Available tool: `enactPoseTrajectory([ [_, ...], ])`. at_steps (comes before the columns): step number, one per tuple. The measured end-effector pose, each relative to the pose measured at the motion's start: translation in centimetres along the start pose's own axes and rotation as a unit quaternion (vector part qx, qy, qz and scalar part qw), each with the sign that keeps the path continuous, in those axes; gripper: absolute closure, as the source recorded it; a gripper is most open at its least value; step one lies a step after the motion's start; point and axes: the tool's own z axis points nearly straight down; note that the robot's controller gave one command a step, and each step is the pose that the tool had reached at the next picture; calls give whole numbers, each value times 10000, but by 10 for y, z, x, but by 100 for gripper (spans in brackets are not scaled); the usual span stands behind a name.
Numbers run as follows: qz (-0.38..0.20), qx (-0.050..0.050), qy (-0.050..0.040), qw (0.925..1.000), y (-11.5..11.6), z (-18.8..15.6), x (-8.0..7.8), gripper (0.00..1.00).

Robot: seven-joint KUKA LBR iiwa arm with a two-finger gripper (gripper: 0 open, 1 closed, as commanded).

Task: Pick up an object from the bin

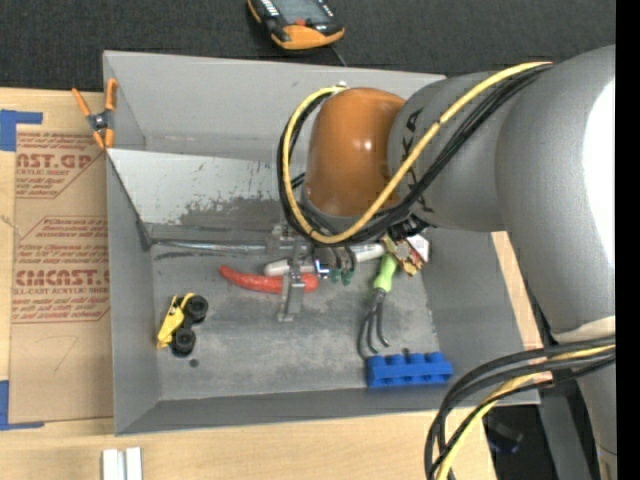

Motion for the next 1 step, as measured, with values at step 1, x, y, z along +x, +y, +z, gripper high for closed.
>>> enactPoseTrajectory([
  [1,21,-9,-38,10000,-4,15,-2,0],
])
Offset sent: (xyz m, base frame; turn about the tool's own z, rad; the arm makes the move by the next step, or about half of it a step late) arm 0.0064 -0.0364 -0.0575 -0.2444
